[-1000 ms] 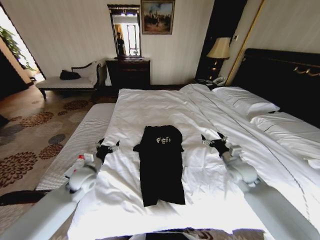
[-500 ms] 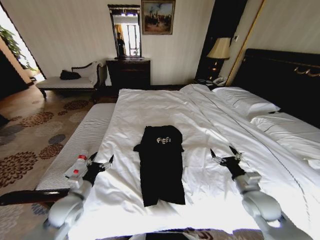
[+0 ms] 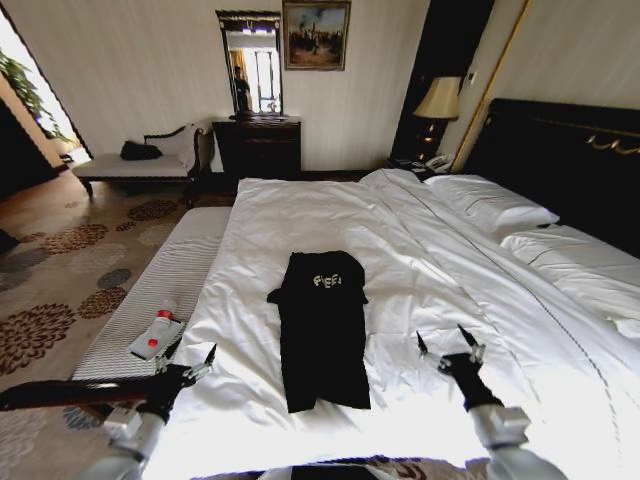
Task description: Fold the clothes on the bed.
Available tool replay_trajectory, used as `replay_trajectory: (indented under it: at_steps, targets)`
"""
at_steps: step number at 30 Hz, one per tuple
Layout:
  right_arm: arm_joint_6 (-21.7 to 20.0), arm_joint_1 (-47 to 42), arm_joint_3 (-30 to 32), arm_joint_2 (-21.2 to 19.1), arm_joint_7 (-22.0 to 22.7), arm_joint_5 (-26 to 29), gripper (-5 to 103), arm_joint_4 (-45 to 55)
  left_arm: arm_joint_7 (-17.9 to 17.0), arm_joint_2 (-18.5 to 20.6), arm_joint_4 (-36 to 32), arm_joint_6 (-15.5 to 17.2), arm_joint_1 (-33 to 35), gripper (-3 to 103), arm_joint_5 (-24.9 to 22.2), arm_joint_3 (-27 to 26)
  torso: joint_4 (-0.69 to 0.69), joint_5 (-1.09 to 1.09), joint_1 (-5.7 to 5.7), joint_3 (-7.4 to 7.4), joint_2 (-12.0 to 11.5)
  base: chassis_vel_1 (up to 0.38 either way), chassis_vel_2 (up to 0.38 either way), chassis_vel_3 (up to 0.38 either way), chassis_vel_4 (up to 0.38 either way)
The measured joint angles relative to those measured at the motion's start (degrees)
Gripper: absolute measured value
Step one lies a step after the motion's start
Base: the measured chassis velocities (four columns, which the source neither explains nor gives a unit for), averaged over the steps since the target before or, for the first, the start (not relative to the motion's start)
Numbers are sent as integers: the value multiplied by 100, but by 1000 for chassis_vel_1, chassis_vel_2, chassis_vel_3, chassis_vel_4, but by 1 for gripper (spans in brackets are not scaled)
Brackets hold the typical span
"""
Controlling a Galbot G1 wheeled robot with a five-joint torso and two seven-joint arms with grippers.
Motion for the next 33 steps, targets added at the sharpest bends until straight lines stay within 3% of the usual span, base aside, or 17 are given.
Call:
replay_trajectory:
  at_steps: [6,11,12,15,19,26,33]
  targets:
    - [622,-533,-213,79,-240,-424,100,-47,45,43,18,-118,136,100,97,6,1,0,0,0,0,0,0,0,0]
    - [1386,-920,-387,-532,-1519,-605,100,-339,-20,104,-3,-29,-53,100,169,223,1,1,1,1,0,0,0,0,0]
    - [1386,-920,-387,-532,-1519,-605,100,-339,-20,104,-3,-29,-53,100,169,223,1,1,1,1,0,0,0,0,0]
    - [1465,-850,-514,-1020,-1916,-718,100,-528,-104,159,-40,91,-199,100,211,402,1,2,1,1,-1,0,0,0,0]
    - [1370,-620,-765,-1478,-1977,-836,100,-694,-220,279,-75,242,-365,100,278,687,2,3,2,1,-1,0,0,0,0]
    - [1180,-337,-970,-1615,-1894,-805,100,-842,-389,524,-68,451,-662,100,300,1133,-2,1,2,1,-1,0,0,0,0]
    - [1068,-72,-1233,-1613,-1849,-981,100,-949,-466,550,-53,533,-757,100,288,1234,2,1,2,1,-1,0,0,0,0]
